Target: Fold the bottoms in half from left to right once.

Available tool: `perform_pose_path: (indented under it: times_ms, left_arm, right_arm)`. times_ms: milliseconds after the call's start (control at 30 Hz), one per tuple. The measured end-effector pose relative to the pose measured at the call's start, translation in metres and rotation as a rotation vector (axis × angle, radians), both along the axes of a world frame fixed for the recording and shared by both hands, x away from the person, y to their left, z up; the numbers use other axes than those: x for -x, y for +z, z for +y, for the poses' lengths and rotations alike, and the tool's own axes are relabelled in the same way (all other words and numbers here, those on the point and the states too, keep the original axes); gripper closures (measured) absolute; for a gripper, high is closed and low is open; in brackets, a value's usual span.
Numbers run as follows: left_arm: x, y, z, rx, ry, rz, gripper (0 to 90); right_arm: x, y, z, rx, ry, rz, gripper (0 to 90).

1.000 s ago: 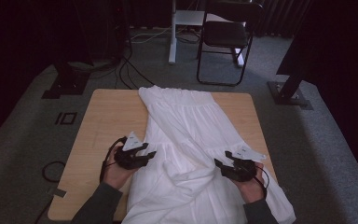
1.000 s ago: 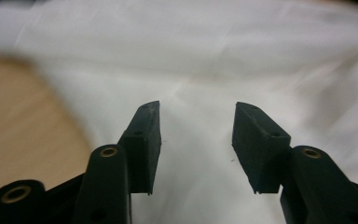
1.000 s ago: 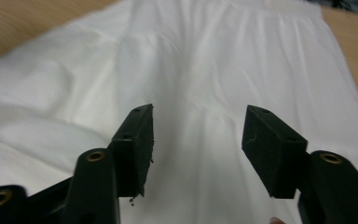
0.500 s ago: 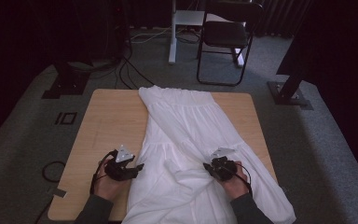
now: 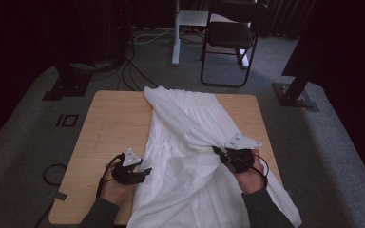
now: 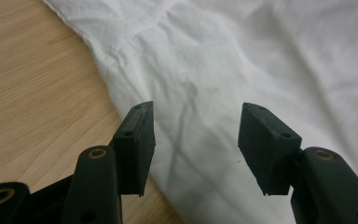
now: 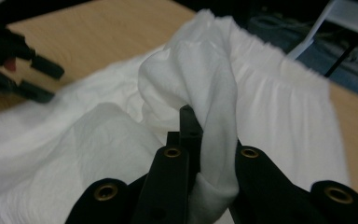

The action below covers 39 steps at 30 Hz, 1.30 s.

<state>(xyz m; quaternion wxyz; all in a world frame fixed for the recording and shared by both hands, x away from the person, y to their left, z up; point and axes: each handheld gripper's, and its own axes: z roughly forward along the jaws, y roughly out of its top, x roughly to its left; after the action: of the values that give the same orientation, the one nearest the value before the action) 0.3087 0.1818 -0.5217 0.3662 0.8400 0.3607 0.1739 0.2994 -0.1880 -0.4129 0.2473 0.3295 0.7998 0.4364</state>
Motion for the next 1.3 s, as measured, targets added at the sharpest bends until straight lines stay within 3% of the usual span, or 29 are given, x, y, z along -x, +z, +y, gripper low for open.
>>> perform_pose_path:
  times_ms: [100,200,267,300,333,367,500,533,567,667,767,900,967,1033,1100,1200,1300]
  left_arm:
    - [0.000,-0.001,-0.002,-0.003,-0.008,0.002,46.3]
    - [0.000,-0.002,-0.005,-0.002,-0.010,0.001,46.3]
    - [0.001,-0.002,-0.006,0.002,-0.014,0.002,46.3]
    - [0.001,-0.003,-0.007,0.000,-0.016,0.006,46.3]
    - [0.000,-0.003,-0.007,-0.001,-0.019,0.008,46.3]
    - [0.000,-0.004,-0.008,-0.001,-0.023,0.009,46.3]
    - [-0.003,-0.006,-0.019,0.005,-0.036,0.023,45.8]
    - [-0.004,-0.006,-0.024,0.006,-0.042,0.024,44.6]
    - [-0.005,-0.006,-0.029,0.005,-0.048,0.027,44.6]
    - [-0.006,-0.007,-0.049,0.012,-0.078,0.030,42.5]
    - [-0.007,-0.012,-0.072,-0.015,-0.107,0.033,39.7]
    - [-0.006,-0.027,-0.097,-0.104,-0.126,0.044,42.9]
    - [-0.006,-0.028,-0.100,-0.094,-0.144,0.040,54.6]
    - [-0.006,-0.026,-0.100,-0.125,-0.139,0.025,72.5]
    - [-0.009,-0.025,-0.097,-0.124,-0.142,0.036,82.1]
    - [-0.018,-0.024,-0.089,-0.142,-0.106,0.036,85.7]
    - [-0.031,-0.023,-0.077,-0.149,-0.040,0.032,86.0]
  right_arm:
    - [0.004,0.024,-0.009,-0.038,-0.016,-0.060,87.5]
    - [0.011,0.051,-0.030,-0.072,-0.093,-0.174,87.5]
    - [0.012,0.057,-0.041,-0.083,-0.126,-0.191,87.5]
    - [0.004,0.050,-0.076,-0.034,-0.235,-0.155,87.1]
    - [0.004,0.050,-0.076,-0.034,-0.235,-0.155,87.1]
    - [-0.001,0.040,-0.087,-0.018,-0.267,-0.118,86.9]
    - [-0.023,-0.024,-0.122,0.050,-0.361,0.045,86.4]
    - [-0.033,-0.058,-0.134,0.050,-0.374,0.121,85.7]
    - [-0.033,-0.058,-0.134,0.050,-0.374,0.121,85.7]
    - [-0.046,-0.097,-0.148,0.028,-0.404,0.213,80.7]
    - [-0.050,-0.123,-0.159,-0.021,-0.412,0.290,74.9]
    - [-0.048,-0.129,-0.162,-0.031,-0.408,0.305,71.4]
    - [-0.047,-0.131,-0.162,-0.041,-0.405,0.314,69.6]
    - [-0.046,-0.132,-0.161,-0.041,-0.406,0.318,68.7]
    - [-0.046,-0.132,-0.159,-0.042,-0.405,0.315,68.7]
    - [-0.046,-0.132,-0.154,-0.043,-0.393,0.316,68.9]
    - [-0.048,-0.139,-0.138,-0.014,-0.363,0.330,69.9]
